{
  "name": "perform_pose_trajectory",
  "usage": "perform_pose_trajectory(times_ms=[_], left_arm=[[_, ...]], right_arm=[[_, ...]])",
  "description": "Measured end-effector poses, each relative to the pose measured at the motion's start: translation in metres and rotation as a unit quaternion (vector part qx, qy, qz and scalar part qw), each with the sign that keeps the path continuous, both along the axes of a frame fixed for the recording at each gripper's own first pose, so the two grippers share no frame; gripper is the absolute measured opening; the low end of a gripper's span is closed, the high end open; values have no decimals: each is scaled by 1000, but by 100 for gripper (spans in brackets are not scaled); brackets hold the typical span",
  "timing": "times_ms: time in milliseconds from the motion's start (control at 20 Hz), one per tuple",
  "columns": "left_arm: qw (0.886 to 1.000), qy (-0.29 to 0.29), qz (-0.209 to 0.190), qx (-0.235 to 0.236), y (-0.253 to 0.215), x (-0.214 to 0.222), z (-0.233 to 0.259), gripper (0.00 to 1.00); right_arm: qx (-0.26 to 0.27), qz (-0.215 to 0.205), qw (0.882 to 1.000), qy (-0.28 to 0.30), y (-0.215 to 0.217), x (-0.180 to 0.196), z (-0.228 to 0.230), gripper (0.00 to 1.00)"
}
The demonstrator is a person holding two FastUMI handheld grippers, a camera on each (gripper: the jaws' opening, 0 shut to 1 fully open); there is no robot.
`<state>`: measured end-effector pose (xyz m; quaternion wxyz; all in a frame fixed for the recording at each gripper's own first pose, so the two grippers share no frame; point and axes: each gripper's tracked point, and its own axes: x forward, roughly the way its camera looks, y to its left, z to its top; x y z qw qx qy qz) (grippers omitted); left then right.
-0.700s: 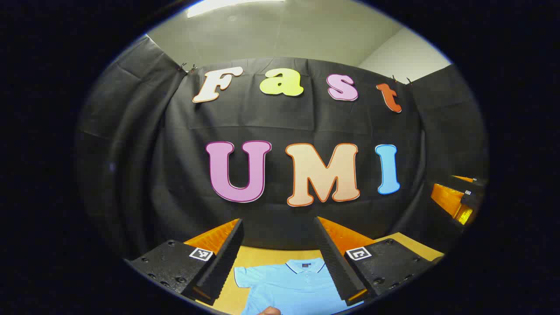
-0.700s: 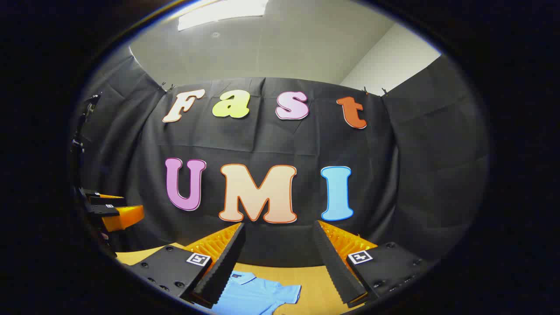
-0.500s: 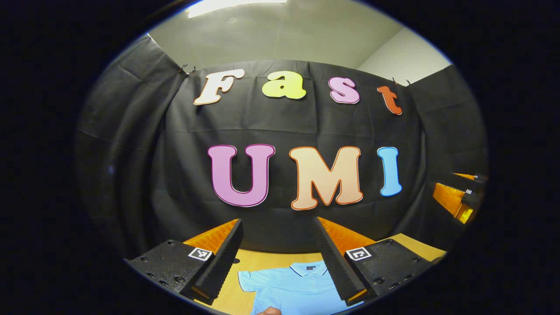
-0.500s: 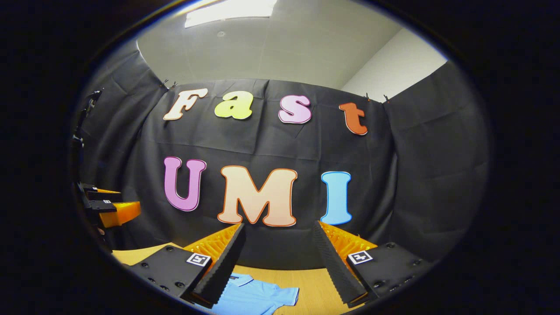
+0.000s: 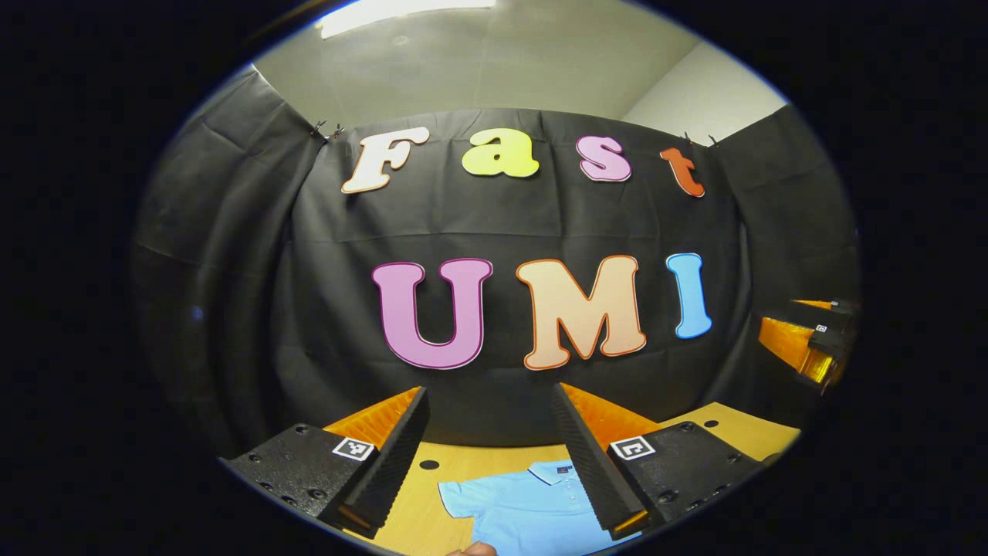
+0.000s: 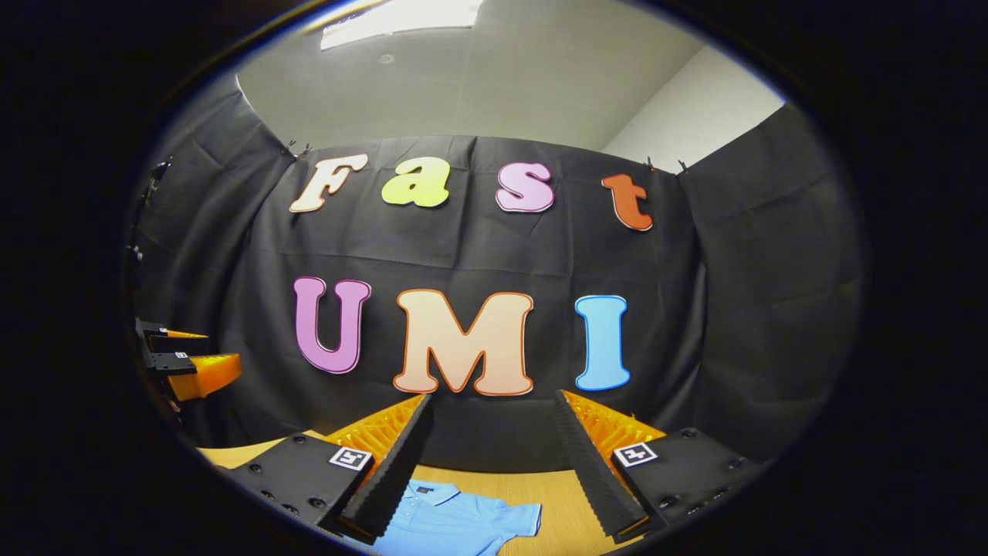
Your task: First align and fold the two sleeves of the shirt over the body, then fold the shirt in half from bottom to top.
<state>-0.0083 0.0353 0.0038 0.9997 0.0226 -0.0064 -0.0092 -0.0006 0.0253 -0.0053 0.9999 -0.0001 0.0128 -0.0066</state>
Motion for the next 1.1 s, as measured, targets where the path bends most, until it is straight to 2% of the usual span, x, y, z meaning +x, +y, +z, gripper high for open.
perform_pose_trajectory(times_ms=[250, 550, 700, 900, 1100], left_arm=[[1000, -1, 1, -4, 11, -4, -4, 95], [999, 2, -30, -20, 31, -4, -15, 94], [998, 5, -48, -33, 36, 2, -20, 95], [998, 23, -29, -51, 37, 15, -31, 94], [999, 37, 0, -39, 30, 18, -40, 94]], right_arm=[[5, -12, 1000, 10, 1, 4, -4, 99], [-17, -55, 998, 13, -7, 14, -18, 97], [-28, -76, 996, 35, -18, 27, -44, 98], [-37, -76, 993, 88, -42, 48, -103, 99], [-20, -60, 987, 147, -65, 68, -170, 98]])
